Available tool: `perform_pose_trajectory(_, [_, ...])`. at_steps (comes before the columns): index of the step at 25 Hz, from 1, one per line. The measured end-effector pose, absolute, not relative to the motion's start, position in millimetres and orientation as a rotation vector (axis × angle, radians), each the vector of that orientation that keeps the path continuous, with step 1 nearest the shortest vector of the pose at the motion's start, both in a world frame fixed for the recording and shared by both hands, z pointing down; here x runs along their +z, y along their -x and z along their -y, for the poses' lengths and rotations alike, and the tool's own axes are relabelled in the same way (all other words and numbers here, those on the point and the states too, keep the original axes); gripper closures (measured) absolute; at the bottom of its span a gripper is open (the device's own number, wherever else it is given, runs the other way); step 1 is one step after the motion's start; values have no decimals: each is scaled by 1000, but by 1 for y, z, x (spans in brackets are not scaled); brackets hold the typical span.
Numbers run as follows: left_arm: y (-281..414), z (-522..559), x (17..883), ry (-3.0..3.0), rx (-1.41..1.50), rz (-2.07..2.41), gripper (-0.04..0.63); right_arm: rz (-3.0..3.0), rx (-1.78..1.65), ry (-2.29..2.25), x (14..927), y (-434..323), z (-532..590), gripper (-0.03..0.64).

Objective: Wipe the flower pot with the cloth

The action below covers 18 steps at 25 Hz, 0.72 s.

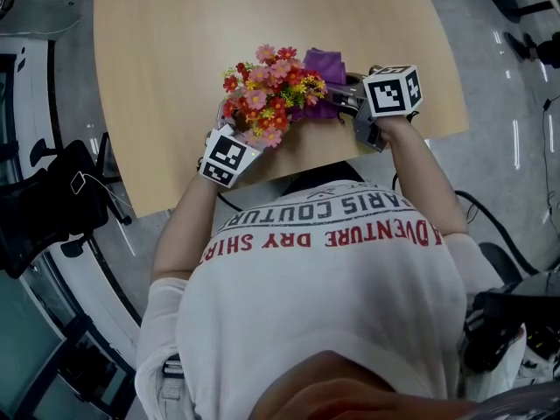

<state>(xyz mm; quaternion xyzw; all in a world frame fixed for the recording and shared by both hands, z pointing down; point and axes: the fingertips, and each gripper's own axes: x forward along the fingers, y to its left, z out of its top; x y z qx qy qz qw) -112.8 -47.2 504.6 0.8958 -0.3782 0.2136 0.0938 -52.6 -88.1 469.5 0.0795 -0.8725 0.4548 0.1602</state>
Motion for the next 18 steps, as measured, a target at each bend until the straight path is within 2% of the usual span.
perform_pose_trajectory(7, [108, 61, 510, -2651, 631, 1118, 137, 2436, 1295, -189, 490, 55, 108, 572])
perform_pose_trajectory(18, [109, 64, 513, -2652, 663, 1102, 137, 2289, 1075, -334, 536, 57, 118, 572])
